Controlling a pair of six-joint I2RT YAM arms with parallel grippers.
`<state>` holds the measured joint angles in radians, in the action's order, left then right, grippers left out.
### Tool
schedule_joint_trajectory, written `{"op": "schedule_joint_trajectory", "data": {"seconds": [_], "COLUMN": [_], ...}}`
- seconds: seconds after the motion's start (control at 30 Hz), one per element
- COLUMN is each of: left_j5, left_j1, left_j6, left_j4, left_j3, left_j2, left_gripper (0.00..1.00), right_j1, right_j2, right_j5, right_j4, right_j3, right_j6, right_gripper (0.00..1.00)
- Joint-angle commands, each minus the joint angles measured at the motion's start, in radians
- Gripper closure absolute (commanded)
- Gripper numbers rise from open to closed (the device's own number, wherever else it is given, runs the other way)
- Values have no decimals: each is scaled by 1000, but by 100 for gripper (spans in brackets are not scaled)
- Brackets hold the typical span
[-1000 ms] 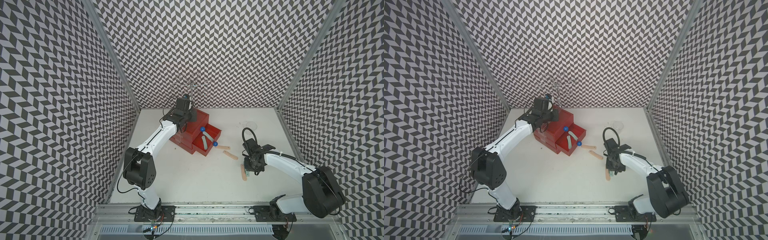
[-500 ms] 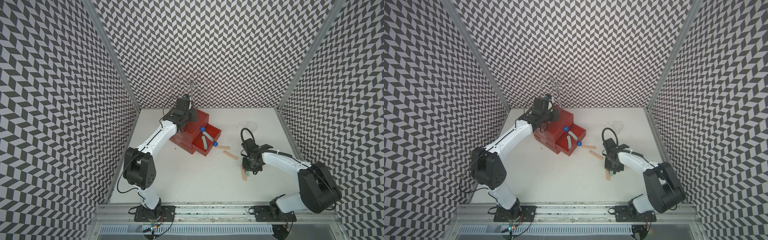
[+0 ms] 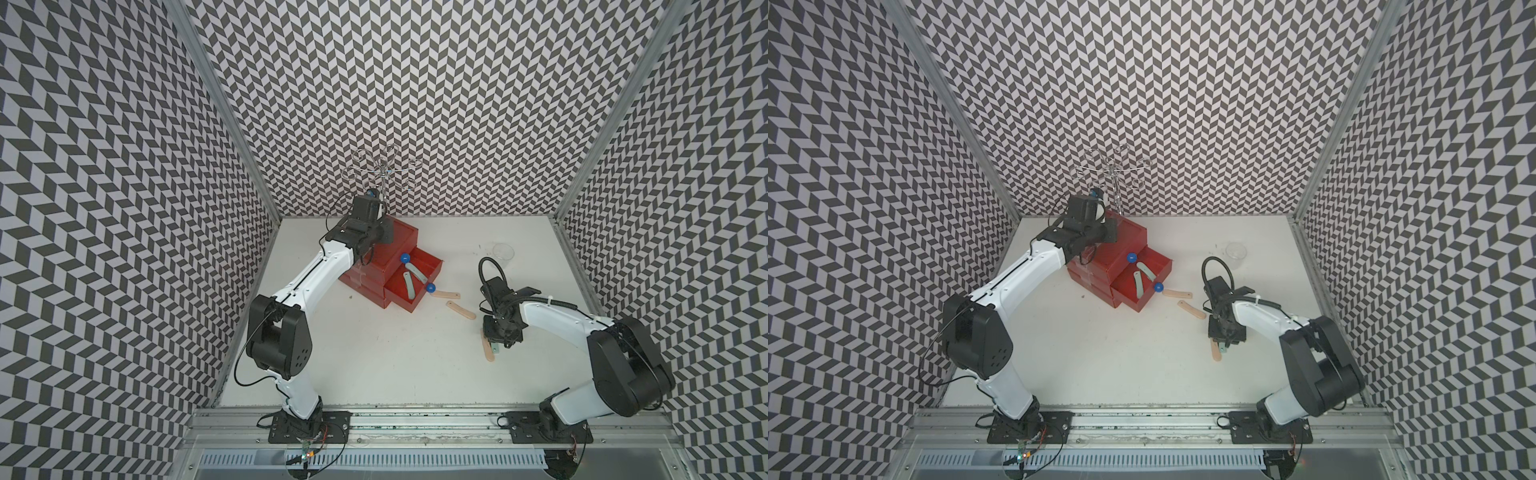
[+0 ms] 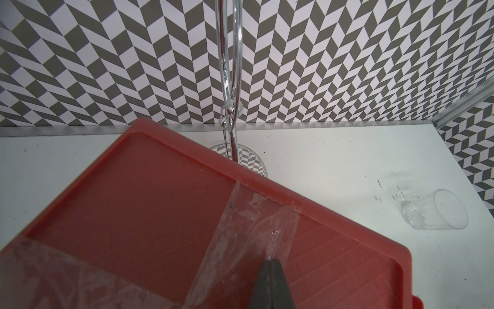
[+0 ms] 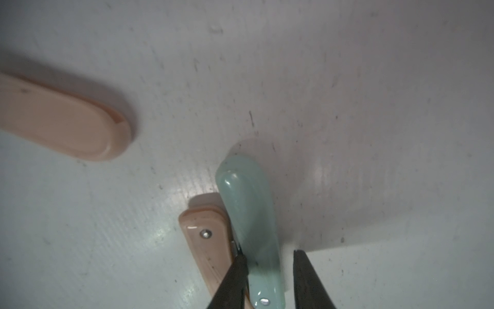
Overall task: Place the fruit knives into the drawer by color
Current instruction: Pick up the fruit knife from the center of the board.
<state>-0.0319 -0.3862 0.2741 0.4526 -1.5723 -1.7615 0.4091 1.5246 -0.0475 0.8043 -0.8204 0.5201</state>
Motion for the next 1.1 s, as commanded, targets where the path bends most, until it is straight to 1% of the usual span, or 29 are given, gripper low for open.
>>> {"op": "schedule_joint_trajectory", "data": {"seconds": [0.0, 0.27, 0.4, 0.63, 0.83, 0.93, 1.07], "left_j5": [7, 7, 7, 7, 7, 7, 7], "left_j1": [-5, -4, -5, -3, -3, -3, -3], "left_j6": [0, -1, -2, -3, -2, -2, -2], "left_j4": [261, 260, 260, 259, 259, 259, 259], "left_j3": [71, 70, 70, 70, 70, 70, 70], "left_j2": [-92, -90, -90, -90, -91, -91, -91], "left_gripper": [100, 100, 100, 100, 100, 100, 100], "right_j1": [-6, -9, -10, -11, -13, -15, -15], "right_j2": [50, 80, 78, 82, 78, 67, 60], "right_j5": [-16, -11, -2, 8, 12, 12, 10], "right_j4": [-10, -20, -27, -37, -45, -44, -31], "right_j3": [0, -16, -16, -17, -28, -39, -65], "right_j6": [0, -5, -8, -15, -16, -15, -19], "right_gripper": [69, 69, 72, 73, 84, 86, 86]}}
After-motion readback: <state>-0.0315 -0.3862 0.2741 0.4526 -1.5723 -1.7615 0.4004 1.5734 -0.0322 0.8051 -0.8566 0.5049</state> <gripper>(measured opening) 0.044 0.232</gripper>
